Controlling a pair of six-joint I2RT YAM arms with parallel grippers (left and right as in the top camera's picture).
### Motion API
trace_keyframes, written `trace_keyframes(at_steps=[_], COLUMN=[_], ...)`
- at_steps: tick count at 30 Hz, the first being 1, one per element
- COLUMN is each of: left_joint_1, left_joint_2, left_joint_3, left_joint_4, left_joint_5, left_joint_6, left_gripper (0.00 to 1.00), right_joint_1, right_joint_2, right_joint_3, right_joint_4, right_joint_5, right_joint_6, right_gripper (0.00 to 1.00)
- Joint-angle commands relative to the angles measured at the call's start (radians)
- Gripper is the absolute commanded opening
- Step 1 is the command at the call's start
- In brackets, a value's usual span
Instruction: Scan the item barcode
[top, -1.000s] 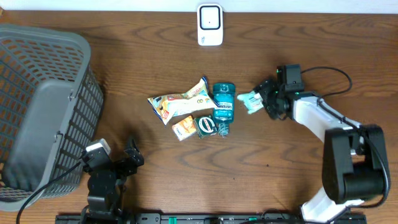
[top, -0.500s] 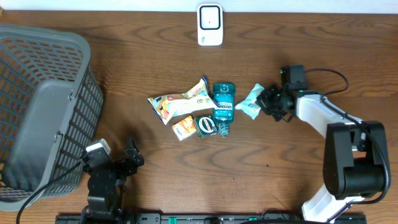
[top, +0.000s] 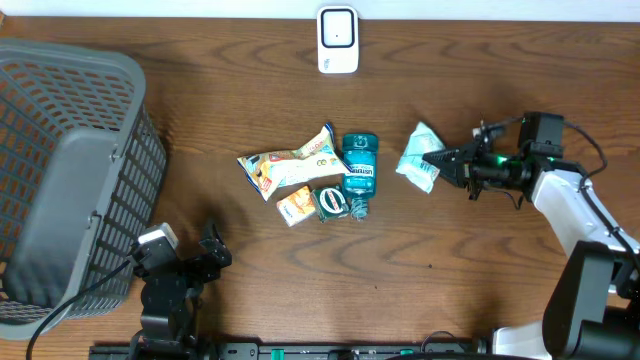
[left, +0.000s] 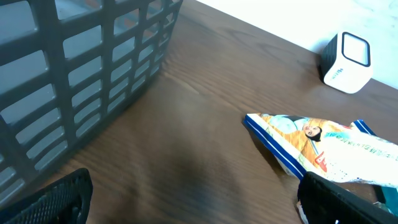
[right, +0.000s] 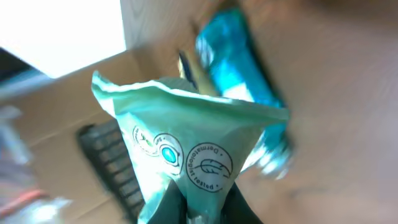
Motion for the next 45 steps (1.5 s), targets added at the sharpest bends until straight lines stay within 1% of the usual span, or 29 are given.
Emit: trace_keyframes(at_steps=[1, 5, 7, 13, 18, 20, 26, 28, 32, 40, 42, 45], left_joint_1=[0.001, 0.001, 0.001, 0.001, 0.001, 0.001, 0.001, 0.001, 0.001, 0.001, 0.001, 0.001], left_joint_2=[-0.005, -0.005, -0.005, -0.005, -0.005, -0.005, -0.005, -0.005, -0.005, -0.005, -0.005, -0.005], left_joint_3=[-0.006, -0.006, -0.006, -0.006, -0.006, -0.006, -0.006, -0.006, -0.006, -0.006, -0.006, -0.006], left_joint_4=[-0.003, -0.003, -0.003, -0.003, -0.003, -0.003, -0.003, -0.003, -0.003, -0.003, -0.003, -0.003], left_joint_5=[-0.009, -0.009, -0.009, -0.009, -0.009, -0.009, -0.009, -0.009, -0.009, -0.009, -0.009, -0.009], left_joint_6=[-0.01, -0.009, -0.009, -0.01, -0.01, -0.01, -0.01, -0.01, -0.01, -0.009, -0.009, -0.009], left_gripper=[0.98, 0.98, 0.98, 0.98, 0.98, 0.98, 0.98, 0.98, 0.98, 0.98, 0.98, 0.98], right_joint_1=[-0.003, 0.002, 0.002, 0.005, 0.005, 0.006, 0.006, 0.006, 0.006, 0.006, 0.006, 0.006], right_joint_2=[-0.008, -0.008, -0.008, -0.008, -0.008, -0.008, -0.008, -0.008, -0.008, -0.008, -0.008, -0.008], right_joint_3=[0.002, 0.002, 0.002, 0.002, 0.002, 0.002, 0.002, 0.002, 0.002, 0.002, 0.002, 0.002], right_joint_4=[-0.097, -0.417, -0.5, -0.518, -0.602, -0.608, -0.602, -0.57, -0.469, -0.45, -0.443, -0.355], right_joint_5=[-0.128, -0.137, -0.156, -0.159, -0.164, -0.166, -0.18, -0.171, -0.157, -0.34, -0.346, -0.344], right_joint_6=[0.253, 0.428, 0.453, 0.453, 0.576, 0.625, 0.647, 0.62, 0.508, 0.266, 0.197, 0.039], right_gripper=[0.02, 0.02, 0.01, 0.02, 0.01, 0.02, 0.01, 0.02, 0.02, 0.02, 0.01, 0.01])
